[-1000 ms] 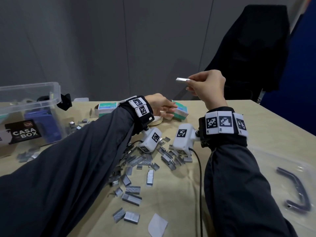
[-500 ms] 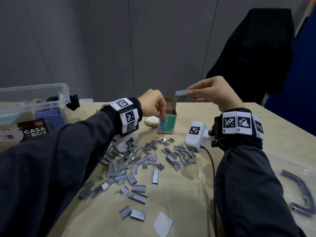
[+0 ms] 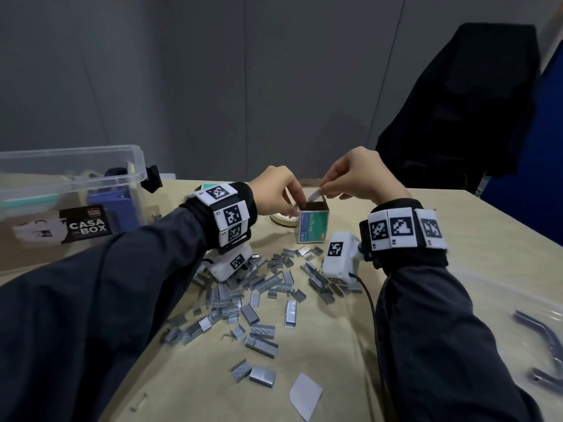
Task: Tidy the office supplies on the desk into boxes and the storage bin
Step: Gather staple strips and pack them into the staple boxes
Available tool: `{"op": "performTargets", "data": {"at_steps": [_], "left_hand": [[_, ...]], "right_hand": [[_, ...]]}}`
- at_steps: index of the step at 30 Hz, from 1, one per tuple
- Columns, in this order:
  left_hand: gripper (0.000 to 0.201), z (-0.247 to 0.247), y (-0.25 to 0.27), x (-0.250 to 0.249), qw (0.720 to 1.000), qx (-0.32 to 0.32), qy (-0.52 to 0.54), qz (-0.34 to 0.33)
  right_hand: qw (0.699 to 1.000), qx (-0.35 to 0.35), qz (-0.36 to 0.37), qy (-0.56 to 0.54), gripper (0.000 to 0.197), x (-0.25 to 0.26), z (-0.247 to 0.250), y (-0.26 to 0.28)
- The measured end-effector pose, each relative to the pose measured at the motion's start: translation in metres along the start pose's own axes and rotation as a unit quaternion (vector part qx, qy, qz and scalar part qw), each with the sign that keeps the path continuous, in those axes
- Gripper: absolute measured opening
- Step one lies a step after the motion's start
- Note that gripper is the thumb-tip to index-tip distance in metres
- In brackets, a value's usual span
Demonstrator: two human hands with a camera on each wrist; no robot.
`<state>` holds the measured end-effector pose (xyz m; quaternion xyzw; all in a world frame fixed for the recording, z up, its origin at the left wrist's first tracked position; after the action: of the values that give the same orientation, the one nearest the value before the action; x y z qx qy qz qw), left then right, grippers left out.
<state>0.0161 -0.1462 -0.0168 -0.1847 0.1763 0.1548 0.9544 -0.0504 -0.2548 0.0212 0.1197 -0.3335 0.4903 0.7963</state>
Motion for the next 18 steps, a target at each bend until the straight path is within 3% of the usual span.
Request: {"op": "performTargets", "data": {"at_steps": [7,15,18], "left_hand": [[0.011,-0.004,-0.003,-0.003,1.0,-0.012,-0.025,-0.012],[0.009,-0.006,-0.006,-0.001,1.0,-0.018,-0.005,0.002],[0.014,-0.003,-0.004,0.0,1.0,-0.027,0.012,0.01]], "right_hand": [[0.996,-0.066,-0.055,0.035,0.011,-0.025,0.027,-0.005],[0.991,0.03,-0.11,0.064,0.004,-0.052,0.005,-0.001],[0.986,-0.09,-0.113,0.077,0.004,-0.047,0.034,-0.004]]}}
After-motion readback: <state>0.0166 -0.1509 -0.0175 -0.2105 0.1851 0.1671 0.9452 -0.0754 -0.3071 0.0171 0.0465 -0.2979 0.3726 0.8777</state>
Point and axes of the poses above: each hand's wrist, its own y-axis away from the middle knuckle, its own z-axis out of the back of the hand, x = y × z, the point moved 10 cm from there along -y, towards the middle knuckle, and after that the axes turned 11 degrees about -z, right-handed, at the moved point
